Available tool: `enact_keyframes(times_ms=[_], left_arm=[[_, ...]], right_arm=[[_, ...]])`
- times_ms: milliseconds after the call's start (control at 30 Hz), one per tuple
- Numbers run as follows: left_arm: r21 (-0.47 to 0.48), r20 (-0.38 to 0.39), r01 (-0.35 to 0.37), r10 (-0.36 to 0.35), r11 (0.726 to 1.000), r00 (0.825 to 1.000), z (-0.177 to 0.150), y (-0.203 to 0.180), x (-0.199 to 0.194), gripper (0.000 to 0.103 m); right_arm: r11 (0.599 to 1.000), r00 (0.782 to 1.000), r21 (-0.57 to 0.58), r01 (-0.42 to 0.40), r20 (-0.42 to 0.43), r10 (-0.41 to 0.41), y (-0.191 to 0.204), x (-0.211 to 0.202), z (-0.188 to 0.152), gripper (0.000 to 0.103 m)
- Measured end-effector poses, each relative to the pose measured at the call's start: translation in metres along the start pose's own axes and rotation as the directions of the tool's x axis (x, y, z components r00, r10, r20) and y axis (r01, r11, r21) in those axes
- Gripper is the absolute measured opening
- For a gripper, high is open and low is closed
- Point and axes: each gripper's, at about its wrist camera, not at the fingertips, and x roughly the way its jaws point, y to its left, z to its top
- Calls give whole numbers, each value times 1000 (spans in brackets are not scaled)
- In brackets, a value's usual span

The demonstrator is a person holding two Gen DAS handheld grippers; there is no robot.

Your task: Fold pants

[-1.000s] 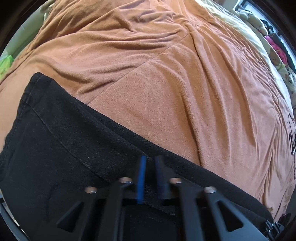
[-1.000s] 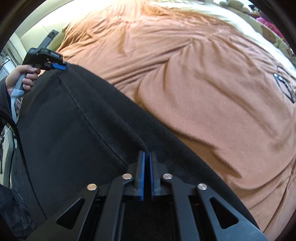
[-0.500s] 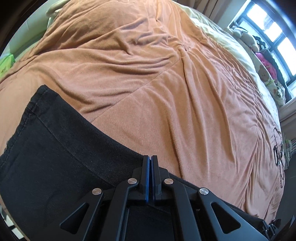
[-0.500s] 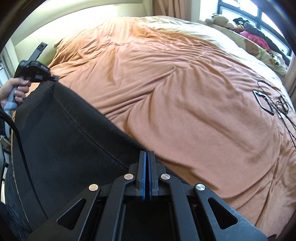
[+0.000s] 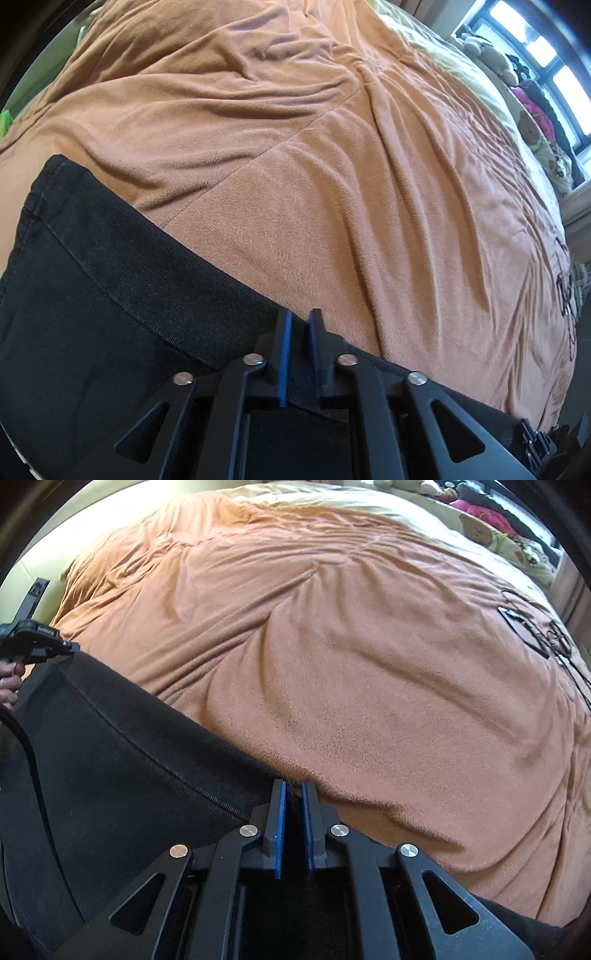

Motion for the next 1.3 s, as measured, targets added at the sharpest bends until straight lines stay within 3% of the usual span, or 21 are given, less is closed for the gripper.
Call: enact_keyframes(times_ms=[67, 100, 600, 667, 733, 767, 1300], left_arm=[[6, 14, 31, -31, 1000, 999, -4, 2, -9, 47], [9, 27, 31, -32, 999, 999, -7, 3, -14, 51], [14, 90, 91, -91, 996, 992, -53, 47, -72, 51], [11, 97, 92, -92, 996, 991, -60, 57, -79, 51], [7, 106, 93, -93, 996, 990, -66, 67, -86, 51], [5, 113, 91, -91, 996, 989, -70, 74, -91, 51], [-40, 160, 95, -88, 995, 983, -109, 163, -120, 57]], right_arm=[[1000, 1000, 13, 10, 14, -10, 1, -8, 0, 13], [1000, 1000, 23, 13, 20, -13, 2, -13, -1, 13], [994, 997, 99, -40, 68, 34, 23, -83, -45, 13], [992, 996, 115, -52, 73, 44, 26, -89, -49, 23], [991, 994, 123, -54, 98, 42, 31, -97, -53, 49], [991, 993, 123, -53, 112, 39, 35, -101, -55, 52], [984, 991, 133, -123, 75, 114, 87, -92, -67, 53]])
